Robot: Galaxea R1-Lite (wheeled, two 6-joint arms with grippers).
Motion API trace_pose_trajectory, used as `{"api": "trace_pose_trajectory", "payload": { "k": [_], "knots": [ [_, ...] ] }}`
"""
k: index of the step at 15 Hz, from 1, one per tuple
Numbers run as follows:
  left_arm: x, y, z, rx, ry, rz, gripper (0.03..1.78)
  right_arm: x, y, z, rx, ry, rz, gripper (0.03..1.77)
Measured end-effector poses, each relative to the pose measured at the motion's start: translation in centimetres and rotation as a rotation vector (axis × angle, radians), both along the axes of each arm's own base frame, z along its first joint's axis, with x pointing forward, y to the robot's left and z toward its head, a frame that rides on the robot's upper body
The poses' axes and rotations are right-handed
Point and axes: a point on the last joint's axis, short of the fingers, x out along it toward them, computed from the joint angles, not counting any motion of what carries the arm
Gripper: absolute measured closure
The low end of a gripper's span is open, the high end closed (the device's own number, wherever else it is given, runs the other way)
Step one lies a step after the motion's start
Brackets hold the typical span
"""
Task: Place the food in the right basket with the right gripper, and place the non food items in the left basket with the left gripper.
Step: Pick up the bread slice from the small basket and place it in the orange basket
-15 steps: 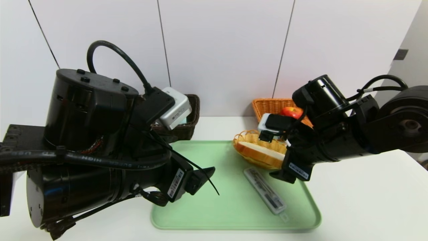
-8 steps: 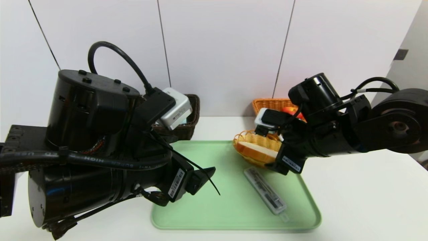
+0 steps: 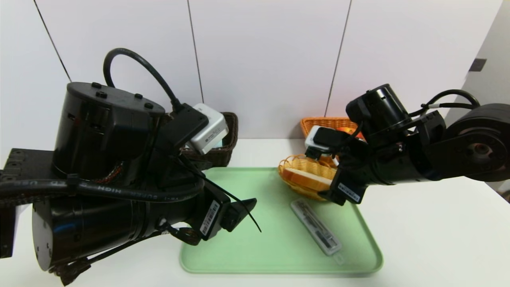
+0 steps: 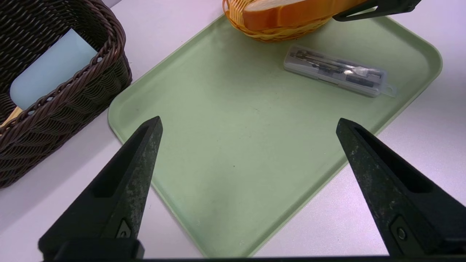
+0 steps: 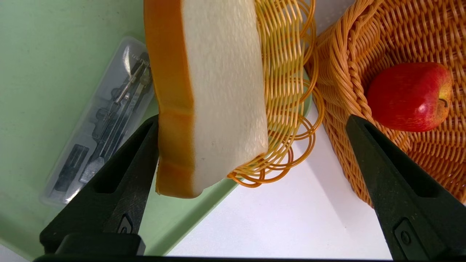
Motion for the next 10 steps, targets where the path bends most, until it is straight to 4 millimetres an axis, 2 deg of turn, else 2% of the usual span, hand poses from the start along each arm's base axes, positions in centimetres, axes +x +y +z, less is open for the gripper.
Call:
{"api": "trace_pose_trajectory", "payload": {
  "k": [8,10],
  "knots": [
    [-0.05,0.06,0.09,-0.003,-0.002,0.000,0.12,-0.07,0.04,0.20,-0.017,-0.018,-0.013,0.10],
    [-0.07,0.09,0.14,-0.004,-0.004,0.000,0.12,-0.16,0.04,0.11,-0.021,-0.010,-0.008,0.41]
  ]
}}
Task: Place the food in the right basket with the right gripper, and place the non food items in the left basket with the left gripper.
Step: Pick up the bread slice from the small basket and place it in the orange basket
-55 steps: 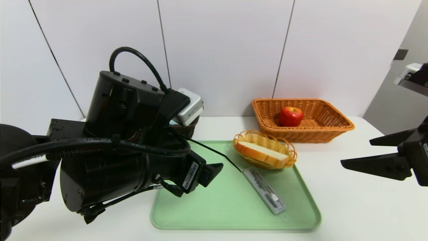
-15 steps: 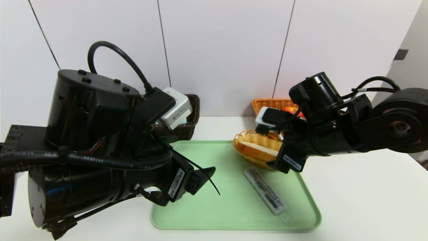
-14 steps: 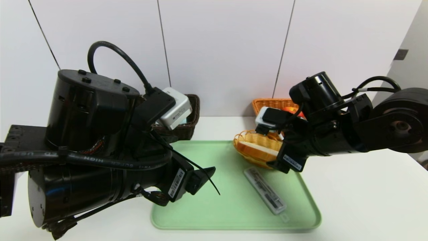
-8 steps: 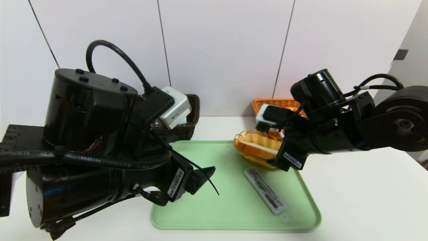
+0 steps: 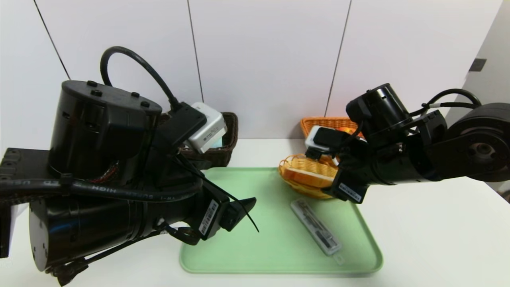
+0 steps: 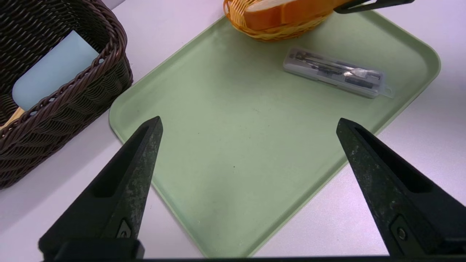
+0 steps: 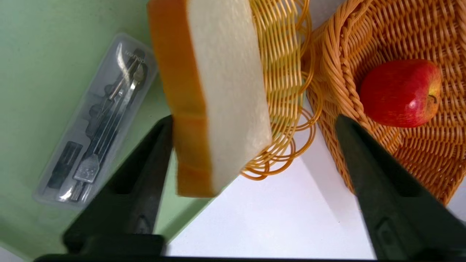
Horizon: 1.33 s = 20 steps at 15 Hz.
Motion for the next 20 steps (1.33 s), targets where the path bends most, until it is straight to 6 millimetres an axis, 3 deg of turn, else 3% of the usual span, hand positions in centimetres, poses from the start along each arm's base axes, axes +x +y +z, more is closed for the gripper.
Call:
{"api": "trace_pose_trajectory", "payload": {
  "k": [5,6,7,14,20],
  "knots": [
    [0.0,0.0,0.0,-0.001,-0.001,0.000,0.12,-0.6,0.4,-0.8,-0.006,0.026,0.014,1.02],
    [0.0,0.0,0.0,-0.001,-0.001,0.000,0.12,-0.6,0.4,-0.8,-0.007,0.028,0.016,1.25],
    [0.0,0.0,0.0,-0.001,-0.001,0.000,0.12,-0.7,0.5,-0.9,-0.006,0.029,0.018,1.74],
    [-0.1,0.1,0.1,-0.004,-0.002,0.001,0.12,-0.9,0.9,-0.7,0.019,0.024,0.017,1.74],
    [-0.1,0.1,0.2,-0.007,-0.004,0.003,0.12,-1.6,-0.2,3.5,0.144,-0.082,-0.037,1.74]
  ]
}}
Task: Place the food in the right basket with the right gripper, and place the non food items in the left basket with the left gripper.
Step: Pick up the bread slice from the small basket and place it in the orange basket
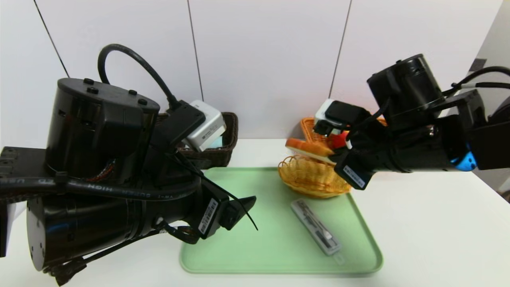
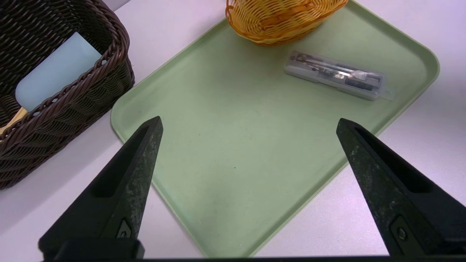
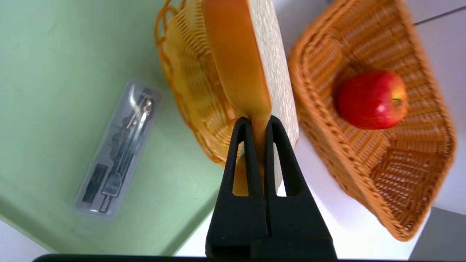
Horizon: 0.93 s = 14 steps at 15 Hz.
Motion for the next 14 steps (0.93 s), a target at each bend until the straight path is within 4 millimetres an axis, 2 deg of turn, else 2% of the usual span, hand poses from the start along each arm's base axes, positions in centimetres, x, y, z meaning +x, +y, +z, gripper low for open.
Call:
{"api": "trace_pose_trajectory", "payload": {
  "k": [7,11,14],
  "knots": [
    [-0.2,0.4,0.5,-0.016,-0.013,0.004,0.12,-1.3,-2.9,5.6,0.062,-0.184,-0.044,1.74],
    [-0.3,0.6,0.7,-0.022,-0.019,0.005,0.12,-0.3,-4.9,6.4,0.000,-0.231,-0.083,1.74],
    [-0.4,0.6,0.8,-0.025,-0.021,0.006,0.12,1.8,-7.0,6.1,-0.119,-0.240,-0.110,1.74]
  ]
}}
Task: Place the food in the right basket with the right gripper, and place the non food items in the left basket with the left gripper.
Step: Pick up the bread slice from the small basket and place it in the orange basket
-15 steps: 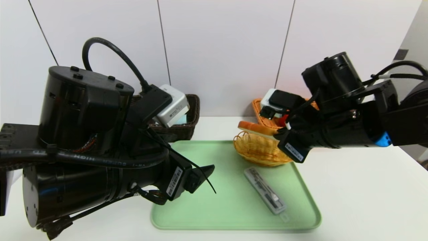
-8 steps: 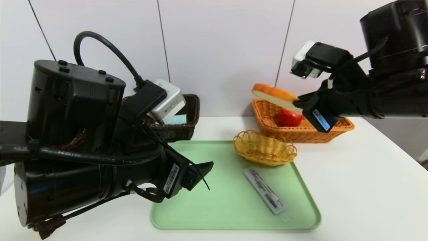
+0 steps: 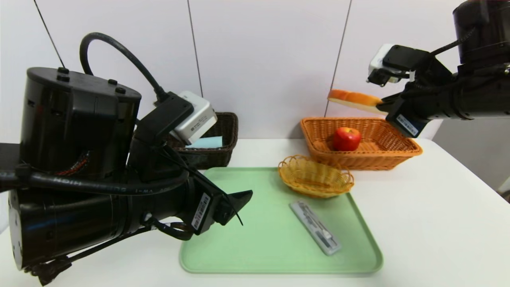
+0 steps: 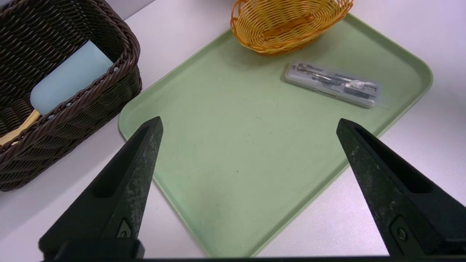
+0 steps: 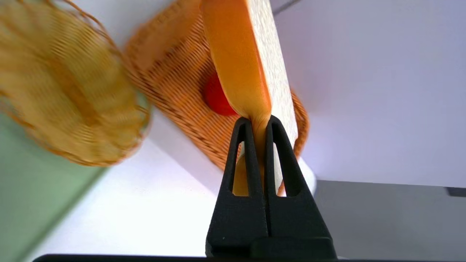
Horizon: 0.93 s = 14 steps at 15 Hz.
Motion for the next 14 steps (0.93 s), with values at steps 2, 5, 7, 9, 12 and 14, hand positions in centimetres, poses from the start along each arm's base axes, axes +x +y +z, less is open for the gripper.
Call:
{"api": "trace_pose_trajectory", "payload": {
  "k": [2,5,7,9,12,14],
  "knots": [
    [-0.1,0.1,0.1,-0.003,-0.003,0.000,0.12,1.7,-1.1,-0.5,-0.077,0.011,-0.018,1.74],
    [-0.1,0.2,0.2,-0.009,-0.004,0.003,0.12,3.8,-1.9,-1.5,-0.163,0.037,-0.025,1.74],
    [0.0,0.3,0.2,-0.011,-0.006,0.009,0.12,5.2,-2.5,-2.3,-0.217,0.061,-0.026,1.74],
    [0.1,0.5,0.3,-0.011,-0.006,0.018,0.12,6.4,-2.9,-2.9,-0.218,0.082,-0.036,1.74],
    [0.1,0.7,0.3,-0.014,-0.008,0.023,0.12,7.5,-3.7,-3.7,-0.157,0.110,0.002,1.74],
    [0.1,0.8,0.4,-0.016,-0.009,0.027,0.12,7.9,-4.1,-3.7,-0.081,0.119,-0.012,1.74]
  ]
}}
